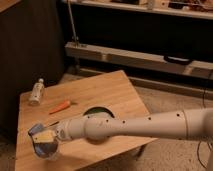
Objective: Place the white sponge in the ceramic cup
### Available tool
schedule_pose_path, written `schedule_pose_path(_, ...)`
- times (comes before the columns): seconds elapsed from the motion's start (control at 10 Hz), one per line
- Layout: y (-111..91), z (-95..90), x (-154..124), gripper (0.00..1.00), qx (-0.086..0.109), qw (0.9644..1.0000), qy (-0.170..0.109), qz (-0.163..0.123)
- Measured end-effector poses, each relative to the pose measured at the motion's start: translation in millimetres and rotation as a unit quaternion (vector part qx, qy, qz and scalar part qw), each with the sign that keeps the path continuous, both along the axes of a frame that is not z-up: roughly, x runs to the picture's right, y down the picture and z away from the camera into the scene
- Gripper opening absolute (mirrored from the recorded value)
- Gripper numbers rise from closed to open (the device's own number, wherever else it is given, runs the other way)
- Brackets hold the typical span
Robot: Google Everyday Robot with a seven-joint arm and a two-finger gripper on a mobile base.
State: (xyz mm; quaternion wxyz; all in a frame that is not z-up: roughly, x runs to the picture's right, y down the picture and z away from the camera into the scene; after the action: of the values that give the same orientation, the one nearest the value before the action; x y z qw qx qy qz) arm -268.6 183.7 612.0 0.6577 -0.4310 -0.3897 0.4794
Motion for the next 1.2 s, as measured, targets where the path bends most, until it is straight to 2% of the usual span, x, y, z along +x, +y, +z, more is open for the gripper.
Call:
schedule_pose_path(0.3, 11.7, 15.6, -1.7, 0.0, -0.002, 1.0, 0.007, -0.005)
schedule_pose_path(0.6, 14.4, 28.0, 2.6, 0.0, 0.001, 0.9999, 0.015, -0.002)
schedule_pose_path(0.7, 15.0, 29.9, 3.1, 0.04, 0.0, 0.9998, 0.017, 0.0)
schedule_pose_path(1.0, 11.4, 31.9, 8.7, 0.33, -0.005, 0.9998, 0.019, 0.007)
schedule_pose_path(1.1, 10.3, 30.9, 10.3, 0.47, -0.007, 0.9998, 0.015, 0.008)
schedule_pose_path(1.2, 9.7, 30.4, 11.2, 0.56, -0.007, 0.9999, 0.011, 0.008)
